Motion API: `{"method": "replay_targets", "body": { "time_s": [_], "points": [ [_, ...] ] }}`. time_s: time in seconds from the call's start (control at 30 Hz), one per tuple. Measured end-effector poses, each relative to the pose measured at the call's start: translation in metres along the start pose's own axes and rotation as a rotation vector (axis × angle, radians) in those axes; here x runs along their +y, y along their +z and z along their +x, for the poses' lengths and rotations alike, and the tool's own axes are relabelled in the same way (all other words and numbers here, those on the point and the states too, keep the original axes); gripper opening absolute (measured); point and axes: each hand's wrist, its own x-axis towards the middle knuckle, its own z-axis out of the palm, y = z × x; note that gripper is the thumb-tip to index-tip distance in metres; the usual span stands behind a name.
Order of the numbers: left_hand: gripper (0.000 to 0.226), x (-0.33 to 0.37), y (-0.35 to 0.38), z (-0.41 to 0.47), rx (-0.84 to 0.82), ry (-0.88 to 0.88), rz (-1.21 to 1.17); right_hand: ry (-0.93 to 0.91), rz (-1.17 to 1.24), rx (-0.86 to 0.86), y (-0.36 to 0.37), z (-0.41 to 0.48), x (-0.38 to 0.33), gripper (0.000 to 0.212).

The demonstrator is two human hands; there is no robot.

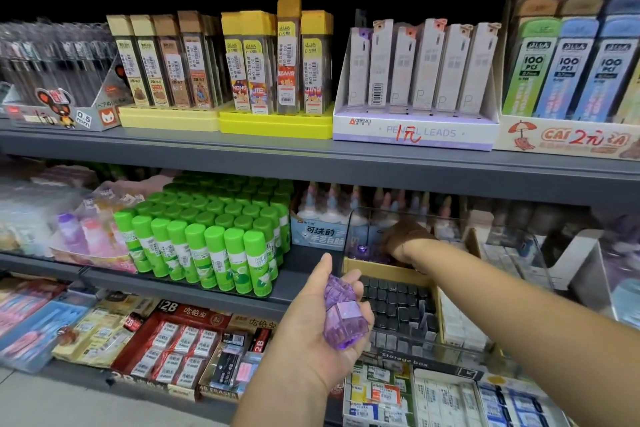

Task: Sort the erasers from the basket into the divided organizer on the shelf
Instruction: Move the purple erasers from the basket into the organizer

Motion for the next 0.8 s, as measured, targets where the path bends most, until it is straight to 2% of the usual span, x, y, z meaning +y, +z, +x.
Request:
{"method": "replay_targets", "body": {
  "time_s": [0.13,0.47,0.8],
  "points": [
    [0.047,0.001,-0.001,0.001,-0.004,0.0,0.002,0.047,-0.007,0.03,0.001,-0.004,0.0,0.037],
    [0.046,0.0,-0.001,-0.002,0.014,0.008,0.008,0.014,0.025,-0.023,-0.008,-0.009,-0.002,0.037],
    [0.044,0.0,0.001,-0.007,0.025,-0.005,-0.005,-0.048,0.243,-0.128,-0.015,-0.012,0.009,0.035]
  ]
}}
